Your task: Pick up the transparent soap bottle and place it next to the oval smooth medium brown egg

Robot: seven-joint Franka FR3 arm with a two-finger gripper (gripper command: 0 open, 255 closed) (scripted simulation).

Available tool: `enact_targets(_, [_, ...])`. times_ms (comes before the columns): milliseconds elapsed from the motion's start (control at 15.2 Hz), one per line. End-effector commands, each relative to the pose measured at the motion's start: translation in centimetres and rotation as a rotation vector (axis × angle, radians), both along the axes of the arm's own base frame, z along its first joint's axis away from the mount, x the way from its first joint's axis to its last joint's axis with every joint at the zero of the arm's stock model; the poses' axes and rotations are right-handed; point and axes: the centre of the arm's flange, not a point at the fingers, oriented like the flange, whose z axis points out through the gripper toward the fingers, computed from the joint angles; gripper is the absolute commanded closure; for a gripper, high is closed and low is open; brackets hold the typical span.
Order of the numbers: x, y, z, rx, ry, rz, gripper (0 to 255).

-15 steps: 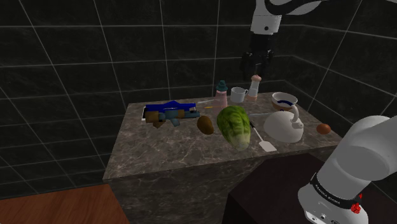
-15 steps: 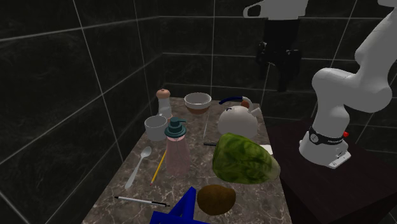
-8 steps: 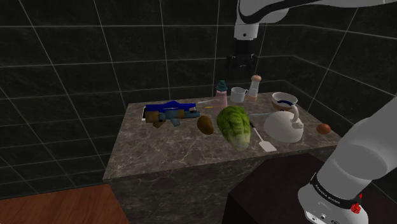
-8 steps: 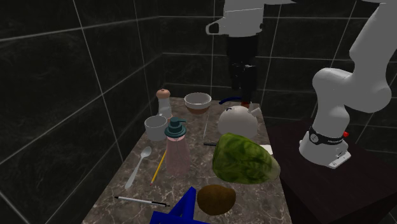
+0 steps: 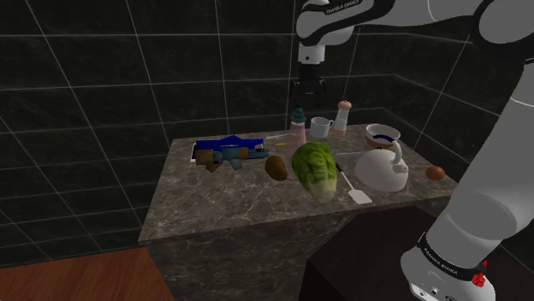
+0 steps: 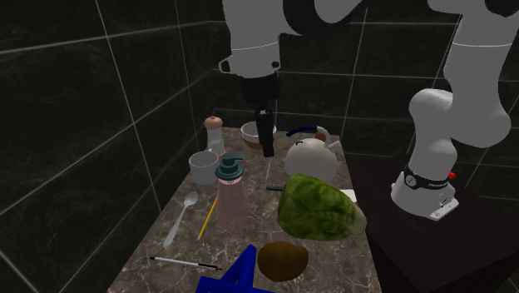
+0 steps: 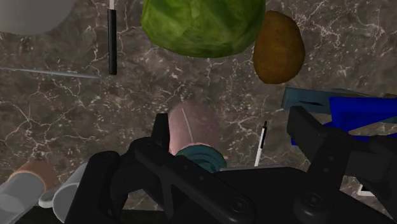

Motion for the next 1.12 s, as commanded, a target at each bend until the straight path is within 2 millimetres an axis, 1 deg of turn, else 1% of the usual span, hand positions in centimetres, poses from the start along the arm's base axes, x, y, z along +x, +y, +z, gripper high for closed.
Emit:
enact_targets(0, [2.3,-1.1,-1.1,0.002,0.016,-0.031,0])
enact_targets(396, [8.9,-4.8,-5.1,0.008,0.061,-0.123,0])
enact_targets(660, [12.8,-7.5,-7.9,0.012,0.091,-0.182,0])
enact_targets(1056, [12.2,-7.1,-11.0,0.012,0.091,-0.182,0])
